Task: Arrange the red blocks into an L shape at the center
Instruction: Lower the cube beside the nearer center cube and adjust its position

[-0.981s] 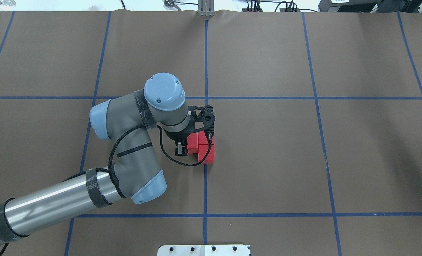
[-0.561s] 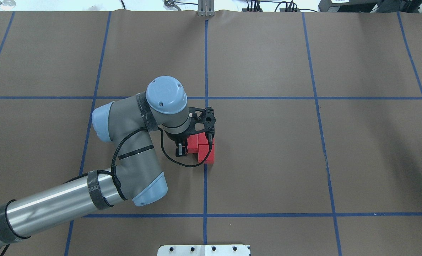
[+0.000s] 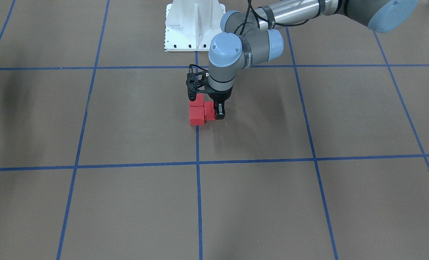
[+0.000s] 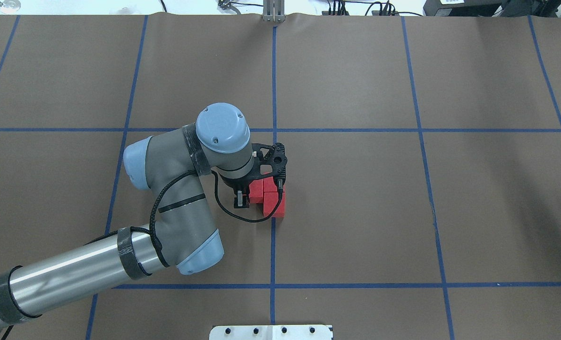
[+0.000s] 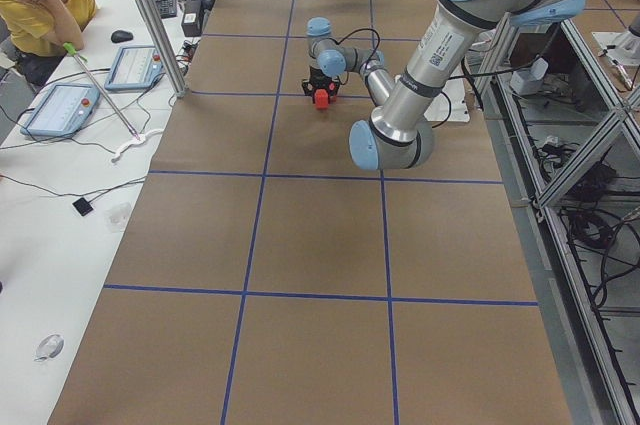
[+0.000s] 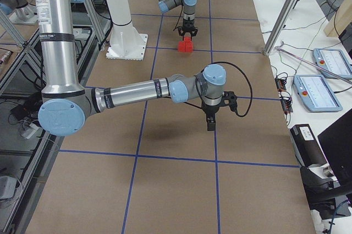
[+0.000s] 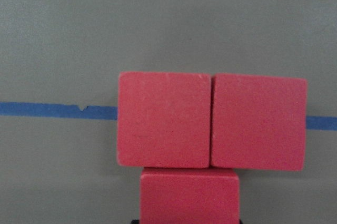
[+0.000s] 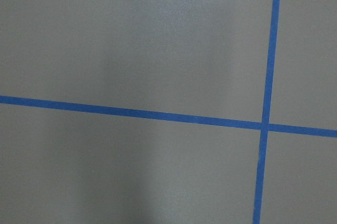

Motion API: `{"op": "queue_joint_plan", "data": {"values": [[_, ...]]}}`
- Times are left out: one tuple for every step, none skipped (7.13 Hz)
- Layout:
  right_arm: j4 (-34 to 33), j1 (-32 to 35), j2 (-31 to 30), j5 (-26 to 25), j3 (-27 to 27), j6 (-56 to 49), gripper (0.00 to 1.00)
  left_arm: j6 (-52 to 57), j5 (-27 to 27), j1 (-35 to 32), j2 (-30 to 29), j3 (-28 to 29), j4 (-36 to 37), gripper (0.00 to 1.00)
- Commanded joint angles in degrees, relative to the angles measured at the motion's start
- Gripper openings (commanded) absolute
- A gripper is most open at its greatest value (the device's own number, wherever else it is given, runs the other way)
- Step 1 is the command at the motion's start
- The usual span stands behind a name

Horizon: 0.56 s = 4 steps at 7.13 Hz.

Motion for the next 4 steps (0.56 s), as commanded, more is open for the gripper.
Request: {"op": "queue_joint_plan", "data": {"values": [[0.0,0.0,0.1,0.0,0.0,0.1,1.0,0.2,-0.1,0.0,-0.1,0.1,0.0,0.2],[0.0,0.0,0.3,0.0,0.0,0.0,1.0,0.2,-0.1,0.0,-0.2,0.3,0.0,0.2],[-0.1,0.0,0.4,0.0,0.0,0.1,1.0,0.2,-0.1,0.0,-0.2,0.4,0.0,0.2],[-0.1,0.0,0.4,0.0,0.0,0.0,1.0,0.2,-0.1,-0.1,-0.2,0.4,0.0,0.21]]}}
